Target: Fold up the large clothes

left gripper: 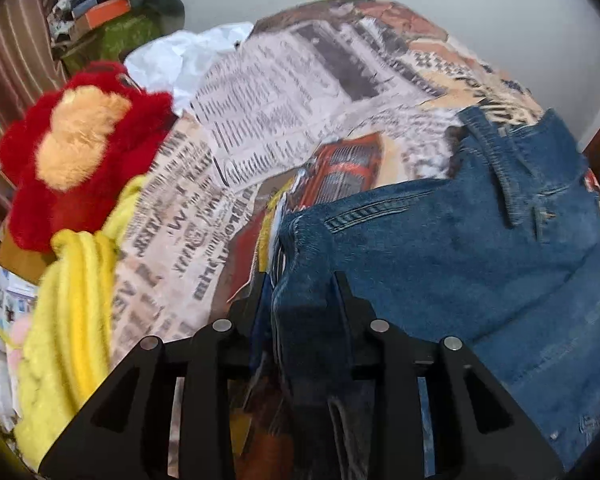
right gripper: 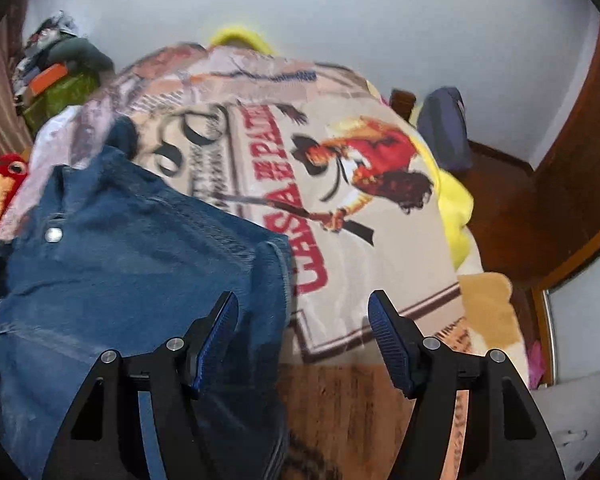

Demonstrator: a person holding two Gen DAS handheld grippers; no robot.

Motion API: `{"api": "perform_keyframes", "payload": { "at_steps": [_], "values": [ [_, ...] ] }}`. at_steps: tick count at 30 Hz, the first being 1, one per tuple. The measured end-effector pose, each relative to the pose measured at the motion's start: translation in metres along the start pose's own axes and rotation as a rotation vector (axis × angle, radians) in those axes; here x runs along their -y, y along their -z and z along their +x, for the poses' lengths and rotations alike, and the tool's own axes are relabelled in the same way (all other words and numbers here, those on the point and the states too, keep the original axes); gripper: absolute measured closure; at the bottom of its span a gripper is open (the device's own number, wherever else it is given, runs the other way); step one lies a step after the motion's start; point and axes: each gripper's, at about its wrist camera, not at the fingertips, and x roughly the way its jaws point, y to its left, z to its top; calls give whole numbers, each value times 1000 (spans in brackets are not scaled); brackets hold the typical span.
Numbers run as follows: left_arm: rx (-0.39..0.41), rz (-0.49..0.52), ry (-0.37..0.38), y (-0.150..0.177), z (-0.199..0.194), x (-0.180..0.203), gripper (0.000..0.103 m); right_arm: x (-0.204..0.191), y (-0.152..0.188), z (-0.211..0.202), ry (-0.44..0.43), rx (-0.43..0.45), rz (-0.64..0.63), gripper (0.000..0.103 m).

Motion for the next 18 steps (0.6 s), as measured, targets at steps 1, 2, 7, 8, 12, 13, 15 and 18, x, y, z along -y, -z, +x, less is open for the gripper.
{"api": "perform_keyframes", "payload": {
  "at_steps": [1,2,7,8,12,13,15,18],
  "values": [
    [14,10,-3,1,-11,2,72,-2,0,-10,-5,11,-5,38],
    [27,20,-2,1,-21,5,72,-5,0,-22,-11,25,-10,38],
    [105,54,25,10,-83,16,72,-21,3,-89,-45,105,-45,38],
    [122,62,29,12,-95,19,72,-25,5,-102,-56,120,-54,38],
    [200,95,74,30,-148,26,70,-39,19,-152,-108,171,-77,32],
    [215,102,79,35,-159,27,70,-44,26,-167,-124,185,-82,27],
    [241,107,93,48,-180,26,70,-49,37,-186,-145,208,-93,25],
    [246,96,132,69,-203,22,68,-58,58,-210,-160,230,-126,25]
  ]
}}
